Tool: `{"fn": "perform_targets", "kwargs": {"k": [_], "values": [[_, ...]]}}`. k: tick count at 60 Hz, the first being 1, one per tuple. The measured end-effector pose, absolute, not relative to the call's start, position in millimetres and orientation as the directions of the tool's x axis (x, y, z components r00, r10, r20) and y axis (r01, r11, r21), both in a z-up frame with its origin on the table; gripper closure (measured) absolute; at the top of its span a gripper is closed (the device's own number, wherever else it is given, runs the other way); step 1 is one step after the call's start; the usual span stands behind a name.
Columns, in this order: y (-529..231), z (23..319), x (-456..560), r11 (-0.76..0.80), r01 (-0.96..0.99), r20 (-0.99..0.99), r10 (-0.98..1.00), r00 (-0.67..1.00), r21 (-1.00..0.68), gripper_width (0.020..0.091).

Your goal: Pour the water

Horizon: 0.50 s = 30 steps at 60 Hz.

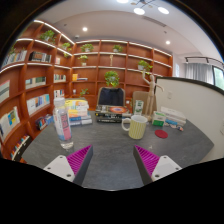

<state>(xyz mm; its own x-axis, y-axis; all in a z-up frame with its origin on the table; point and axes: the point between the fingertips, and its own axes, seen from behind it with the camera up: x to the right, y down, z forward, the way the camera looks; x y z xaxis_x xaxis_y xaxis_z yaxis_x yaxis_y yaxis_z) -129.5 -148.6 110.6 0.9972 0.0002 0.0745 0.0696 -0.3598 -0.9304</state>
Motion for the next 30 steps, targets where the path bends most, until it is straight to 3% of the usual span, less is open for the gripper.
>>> {"fn": "perform_targets", "kwargs": {"k": [9,10,16,30], "values": [[-139.8,102.8,-178.3,-0.314,0.08,0.041,0.128,0.991,-0.946,0.0235],[-135.4,113.8,-177.2,-0.31,0.077,0.035,0.138,0.99,-0.948,0.0239],[-127.8,73.7,-268.5,-0.301,0.062,0.011,0.169,0.986,-0.952,0.0236],[-70.3,91.2,-324.6,-0.228,0.018,-0.033,0.217,0.976,-0.973,0.0236]]}}
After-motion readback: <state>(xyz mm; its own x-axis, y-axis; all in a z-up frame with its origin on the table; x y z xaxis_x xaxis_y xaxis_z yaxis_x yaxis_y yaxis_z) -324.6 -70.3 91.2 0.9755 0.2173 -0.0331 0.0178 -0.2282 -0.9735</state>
